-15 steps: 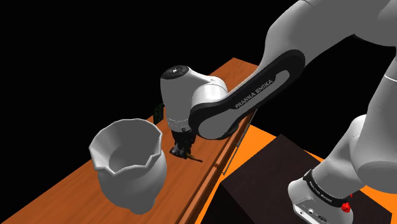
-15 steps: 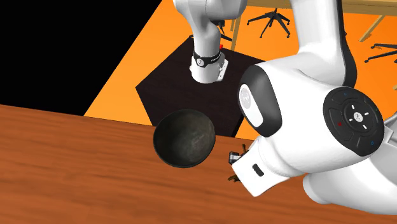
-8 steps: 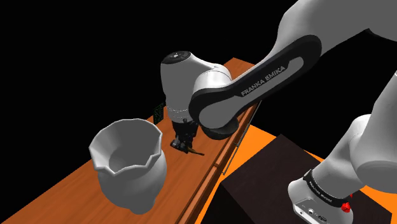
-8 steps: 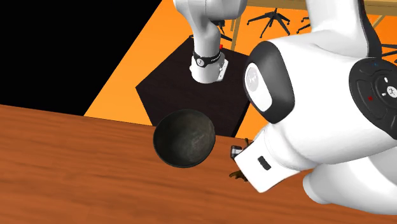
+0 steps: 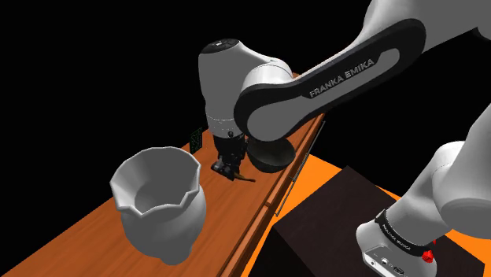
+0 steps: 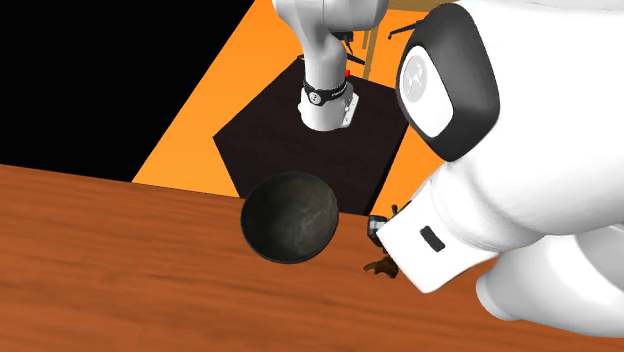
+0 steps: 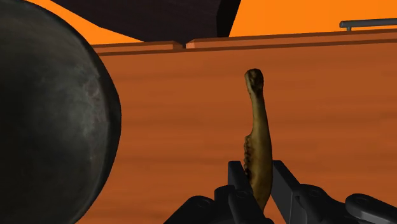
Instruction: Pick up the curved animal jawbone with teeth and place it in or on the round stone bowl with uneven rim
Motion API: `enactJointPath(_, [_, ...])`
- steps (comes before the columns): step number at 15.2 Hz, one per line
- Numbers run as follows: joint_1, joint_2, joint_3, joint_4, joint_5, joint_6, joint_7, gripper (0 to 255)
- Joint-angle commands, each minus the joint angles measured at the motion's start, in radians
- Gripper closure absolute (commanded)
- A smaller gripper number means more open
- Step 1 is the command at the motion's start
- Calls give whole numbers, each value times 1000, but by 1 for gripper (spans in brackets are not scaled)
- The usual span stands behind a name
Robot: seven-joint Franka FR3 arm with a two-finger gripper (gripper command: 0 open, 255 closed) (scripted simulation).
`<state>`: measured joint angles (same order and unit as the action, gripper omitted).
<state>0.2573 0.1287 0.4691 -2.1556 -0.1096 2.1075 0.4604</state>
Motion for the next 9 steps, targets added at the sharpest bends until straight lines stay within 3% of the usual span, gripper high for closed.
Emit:
enactJointPath(1, [0, -12, 2, 12, 8, -23, -5, 255])
enactJointPath(9, [-5, -70, 5, 61, 41, -123, -32, 255])
